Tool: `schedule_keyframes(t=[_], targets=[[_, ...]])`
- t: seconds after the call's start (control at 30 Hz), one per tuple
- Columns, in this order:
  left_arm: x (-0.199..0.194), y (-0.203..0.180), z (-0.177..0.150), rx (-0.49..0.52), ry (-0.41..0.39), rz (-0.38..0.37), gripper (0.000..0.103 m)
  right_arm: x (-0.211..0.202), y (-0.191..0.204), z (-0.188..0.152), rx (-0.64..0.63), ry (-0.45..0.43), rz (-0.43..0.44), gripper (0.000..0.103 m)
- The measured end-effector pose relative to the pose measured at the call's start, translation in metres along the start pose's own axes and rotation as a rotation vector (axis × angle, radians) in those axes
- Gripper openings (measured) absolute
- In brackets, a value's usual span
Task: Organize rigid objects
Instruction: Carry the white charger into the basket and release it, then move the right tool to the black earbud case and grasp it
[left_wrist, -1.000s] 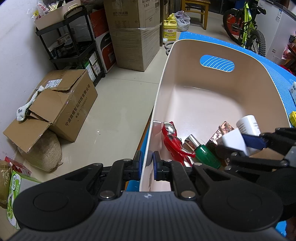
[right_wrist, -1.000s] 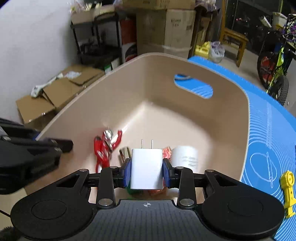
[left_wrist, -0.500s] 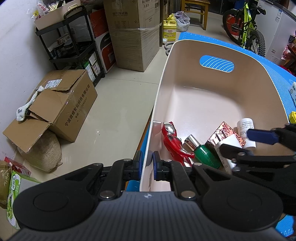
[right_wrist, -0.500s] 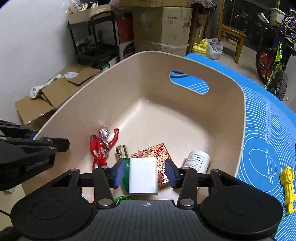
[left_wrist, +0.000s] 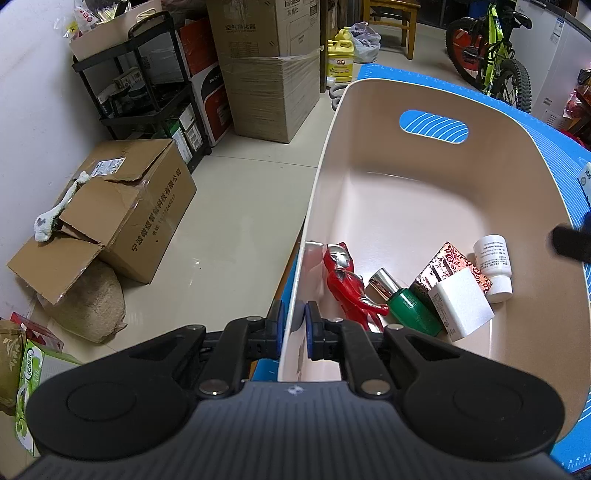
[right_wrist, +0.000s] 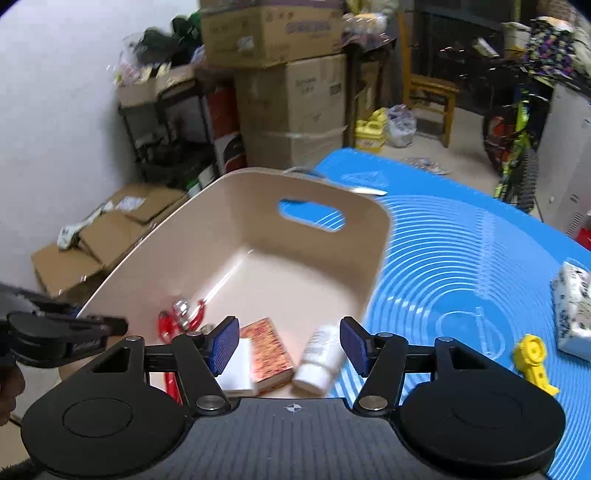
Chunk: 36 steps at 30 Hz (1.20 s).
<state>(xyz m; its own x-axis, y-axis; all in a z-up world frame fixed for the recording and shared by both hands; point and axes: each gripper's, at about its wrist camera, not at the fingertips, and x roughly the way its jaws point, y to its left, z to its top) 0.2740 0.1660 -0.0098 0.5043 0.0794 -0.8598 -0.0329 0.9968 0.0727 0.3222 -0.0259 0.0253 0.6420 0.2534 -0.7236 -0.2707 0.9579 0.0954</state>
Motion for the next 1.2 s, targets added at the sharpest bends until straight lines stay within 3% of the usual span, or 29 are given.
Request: schedule_keyframes(t=[0.27, 0.57, 0.87, 1.2], targets=[[0.000, 0.000, 0.000, 0.000, 0.000, 0.000, 0.014, -0.019, -0.052, -0.002, 0.092, -0.063, -0.089, 0.069], [-0.001, 0.002, 0.001, -0.002, 0.001, 0.001, 0.014, 0.003, -0.106, -0.028, 0.182, 0.021, -0.188, 0.069], [0.000, 0.002, 0.001, -0.003, 0.001, 0.001, 0.014, 0.031, -0.138, -0.052, 0.281, 0.121, -0.187, 0.069], [0.000, 0.001, 0.001, -0.002, 0.001, 0.002, 0.014, 0.058, -0.144, -0.073, 0.264, 0.184, -0.185, 0.069]])
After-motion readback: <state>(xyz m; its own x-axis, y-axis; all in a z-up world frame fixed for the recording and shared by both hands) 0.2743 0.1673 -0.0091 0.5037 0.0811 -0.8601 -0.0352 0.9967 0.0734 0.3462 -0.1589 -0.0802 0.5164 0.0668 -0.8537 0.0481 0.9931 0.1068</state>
